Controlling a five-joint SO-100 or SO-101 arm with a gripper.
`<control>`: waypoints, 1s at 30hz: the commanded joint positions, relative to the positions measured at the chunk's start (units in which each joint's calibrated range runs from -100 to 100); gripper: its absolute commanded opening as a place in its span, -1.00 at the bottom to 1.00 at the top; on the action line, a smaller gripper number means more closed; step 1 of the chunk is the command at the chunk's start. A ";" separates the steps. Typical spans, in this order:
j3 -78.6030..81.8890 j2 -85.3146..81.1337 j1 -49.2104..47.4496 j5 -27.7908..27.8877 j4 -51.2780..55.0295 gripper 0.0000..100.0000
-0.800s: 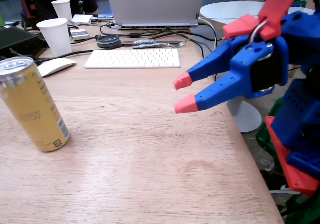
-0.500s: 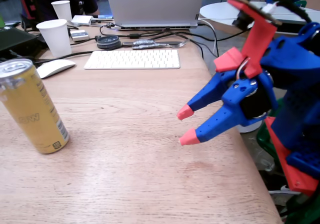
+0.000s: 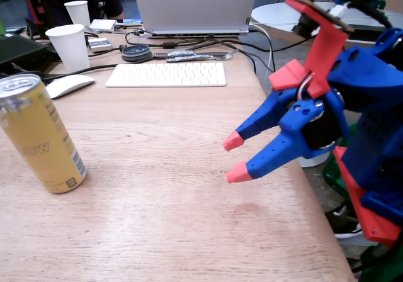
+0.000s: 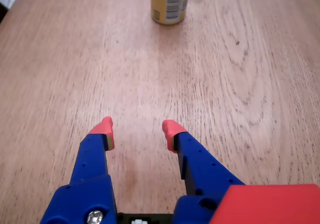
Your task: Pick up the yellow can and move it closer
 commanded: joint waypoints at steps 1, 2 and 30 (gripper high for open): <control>0.43 -0.46 -0.53 0.20 -0.65 -0.57; 0.43 -0.46 -0.53 0.20 -0.65 -0.57; -18.73 52.72 10.97 0.39 -54.75 -0.57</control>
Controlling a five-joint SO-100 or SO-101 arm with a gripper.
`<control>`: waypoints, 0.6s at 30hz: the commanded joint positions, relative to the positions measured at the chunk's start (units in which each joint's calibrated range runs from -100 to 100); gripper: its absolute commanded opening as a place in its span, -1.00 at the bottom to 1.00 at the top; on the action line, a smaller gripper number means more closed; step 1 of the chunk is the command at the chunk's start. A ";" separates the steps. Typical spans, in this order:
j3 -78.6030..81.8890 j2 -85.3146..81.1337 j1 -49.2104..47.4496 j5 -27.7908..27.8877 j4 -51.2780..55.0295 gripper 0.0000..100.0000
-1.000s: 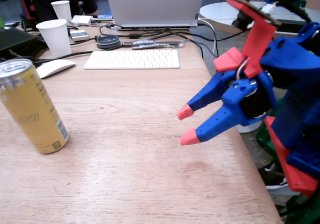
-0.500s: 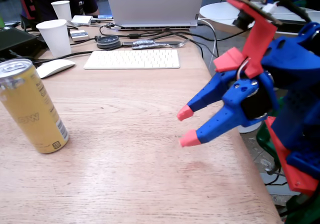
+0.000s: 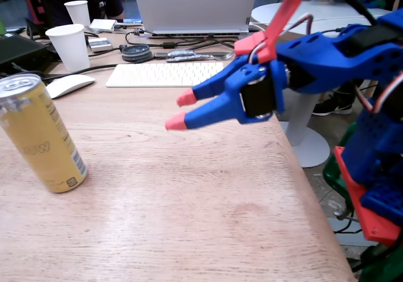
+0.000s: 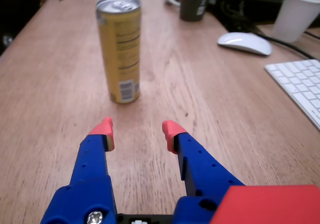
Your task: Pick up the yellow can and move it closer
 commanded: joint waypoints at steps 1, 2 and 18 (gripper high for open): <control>-5.31 7.91 2.69 0.15 -7.45 -0.57; -5.41 9.03 3.03 0.15 -8.85 -0.57; -22.40 36.30 1.34 0.05 -16.15 -0.55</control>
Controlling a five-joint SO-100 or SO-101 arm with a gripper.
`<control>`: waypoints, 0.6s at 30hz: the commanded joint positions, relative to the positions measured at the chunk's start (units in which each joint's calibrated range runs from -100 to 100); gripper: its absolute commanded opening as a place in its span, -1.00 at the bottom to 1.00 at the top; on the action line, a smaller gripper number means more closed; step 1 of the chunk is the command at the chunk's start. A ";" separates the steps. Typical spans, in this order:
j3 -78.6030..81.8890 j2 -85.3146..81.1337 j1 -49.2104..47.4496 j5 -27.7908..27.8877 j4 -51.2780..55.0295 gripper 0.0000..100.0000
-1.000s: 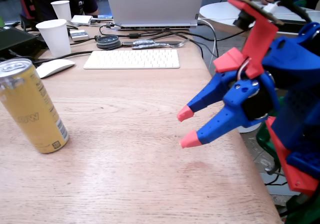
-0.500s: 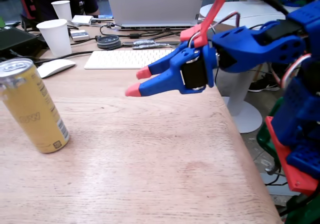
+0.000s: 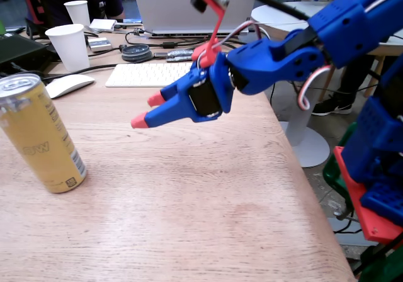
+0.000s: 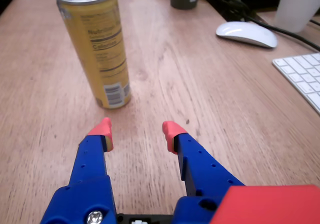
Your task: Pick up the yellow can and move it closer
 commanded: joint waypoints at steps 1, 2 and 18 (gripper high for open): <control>-3.00 5.07 -1.39 0.05 -8.66 -0.55; -3.10 7.98 -0.88 0.05 -14.66 -0.55; -18.39 38.51 -1.56 -0.54 -45.86 0.01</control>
